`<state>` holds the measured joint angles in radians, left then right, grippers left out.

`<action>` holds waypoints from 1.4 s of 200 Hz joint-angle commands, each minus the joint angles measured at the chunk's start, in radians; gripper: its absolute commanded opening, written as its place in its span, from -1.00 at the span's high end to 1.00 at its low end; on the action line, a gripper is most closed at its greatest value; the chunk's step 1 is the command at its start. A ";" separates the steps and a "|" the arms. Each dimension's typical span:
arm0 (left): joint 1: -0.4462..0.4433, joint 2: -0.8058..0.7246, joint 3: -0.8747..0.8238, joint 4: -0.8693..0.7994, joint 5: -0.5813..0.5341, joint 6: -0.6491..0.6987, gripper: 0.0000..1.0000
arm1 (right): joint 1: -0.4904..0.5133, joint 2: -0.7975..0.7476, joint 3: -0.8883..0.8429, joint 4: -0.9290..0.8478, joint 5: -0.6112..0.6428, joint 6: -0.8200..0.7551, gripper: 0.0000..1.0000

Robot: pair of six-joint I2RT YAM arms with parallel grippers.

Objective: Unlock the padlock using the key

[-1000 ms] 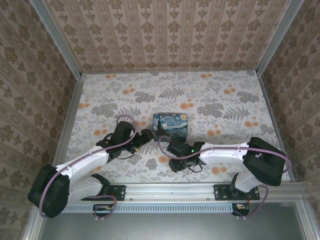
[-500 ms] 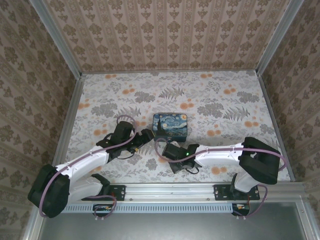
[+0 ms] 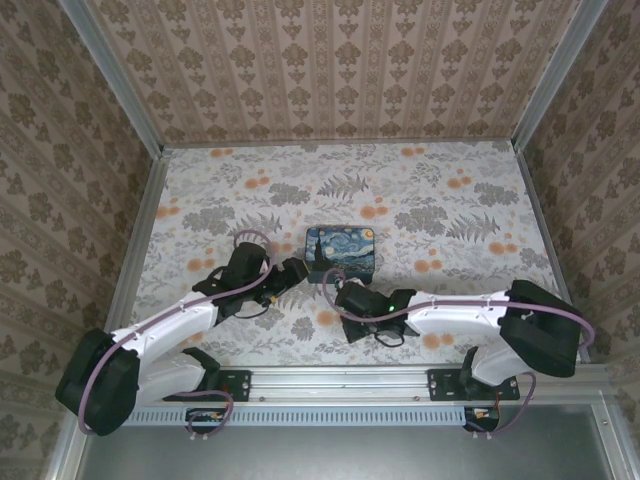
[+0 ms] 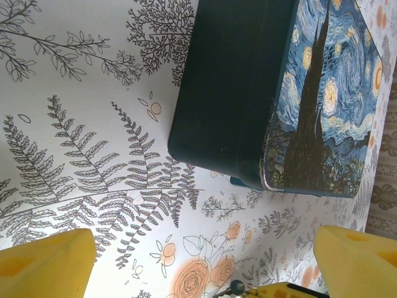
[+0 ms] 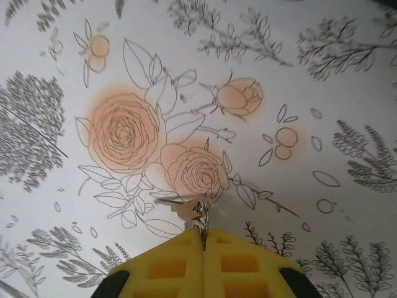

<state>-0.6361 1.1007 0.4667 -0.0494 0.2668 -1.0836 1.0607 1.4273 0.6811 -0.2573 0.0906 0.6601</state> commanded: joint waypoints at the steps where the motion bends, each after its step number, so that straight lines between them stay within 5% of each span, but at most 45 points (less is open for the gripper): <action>1: -0.016 0.006 0.025 0.022 0.018 0.016 -0.84 | -0.019 -0.071 -0.012 0.003 -0.037 0.016 1.00; 128: -0.186 0.201 0.072 0.312 0.060 -0.186 -0.75 | -0.111 -0.252 -0.004 0.024 -0.100 0.047 1.00; 280: -0.223 0.309 0.079 0.685 0.128 -0.510 -0.57 | -0.188 -0.213 0.147 0.088 -0.146 0.014 1.00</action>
<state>-0.8467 1.3972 0.5251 0.5316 0.3748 -1.5330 0.8795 1.1995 0.7986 -0.2108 -0.0349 0.6846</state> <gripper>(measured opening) 0.791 0.067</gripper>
